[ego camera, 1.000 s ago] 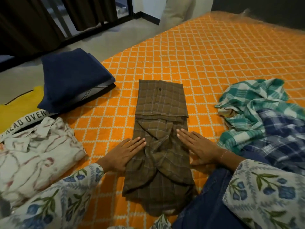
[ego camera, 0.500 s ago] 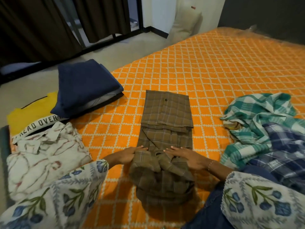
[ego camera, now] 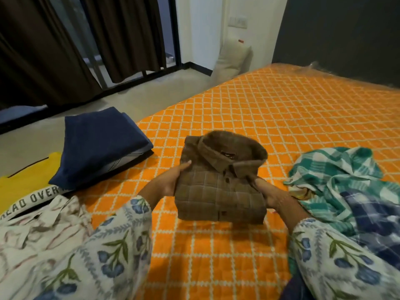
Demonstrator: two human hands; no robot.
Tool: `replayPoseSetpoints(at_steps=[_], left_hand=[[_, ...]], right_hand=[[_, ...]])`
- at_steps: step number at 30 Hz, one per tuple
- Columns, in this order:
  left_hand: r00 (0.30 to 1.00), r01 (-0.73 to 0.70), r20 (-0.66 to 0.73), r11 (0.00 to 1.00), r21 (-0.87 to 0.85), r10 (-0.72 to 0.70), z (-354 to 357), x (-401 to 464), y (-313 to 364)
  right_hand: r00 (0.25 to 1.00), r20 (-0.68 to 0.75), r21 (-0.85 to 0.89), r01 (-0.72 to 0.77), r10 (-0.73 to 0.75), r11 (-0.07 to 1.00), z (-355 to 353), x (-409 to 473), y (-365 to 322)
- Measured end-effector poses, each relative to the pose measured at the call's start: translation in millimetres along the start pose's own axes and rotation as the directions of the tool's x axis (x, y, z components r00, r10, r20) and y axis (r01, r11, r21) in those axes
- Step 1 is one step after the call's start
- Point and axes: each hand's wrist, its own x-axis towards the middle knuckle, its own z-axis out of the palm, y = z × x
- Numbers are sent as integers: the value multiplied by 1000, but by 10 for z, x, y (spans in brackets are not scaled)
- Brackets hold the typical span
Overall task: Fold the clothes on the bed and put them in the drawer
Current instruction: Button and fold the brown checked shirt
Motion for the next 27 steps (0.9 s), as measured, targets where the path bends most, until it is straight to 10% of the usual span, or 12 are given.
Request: replayPoseSetpoints(at_steps=[8,13,16,20,24,27], left_hand=[[985,38,-163,992,-118,-57,-30,227,-455],[946,-234,-220,972,35,236,13,68,-849],[865,-314,-329,920,233,378,58,74,-1084],[765,-213,-472,865,455,437,118,139,-1375],[536,-23,-590,710,704,603,317,68,-1250],[517,-30,-265,327,945,814,629,101,-1107]], right_hand=[[968,-251,-157,-31,-9,987,26,-107,57],[960,-221,-148,141,-172,979,112,-476,391],[789,-384,-290,390,-479,874,205,-443,745],[689,-516,-532,207,-509,821,241,-324,1139],[630,-594,-570,111,-501,814,220,-405,870],[626,-623,-477,173,-470,862,52,-186,496]])
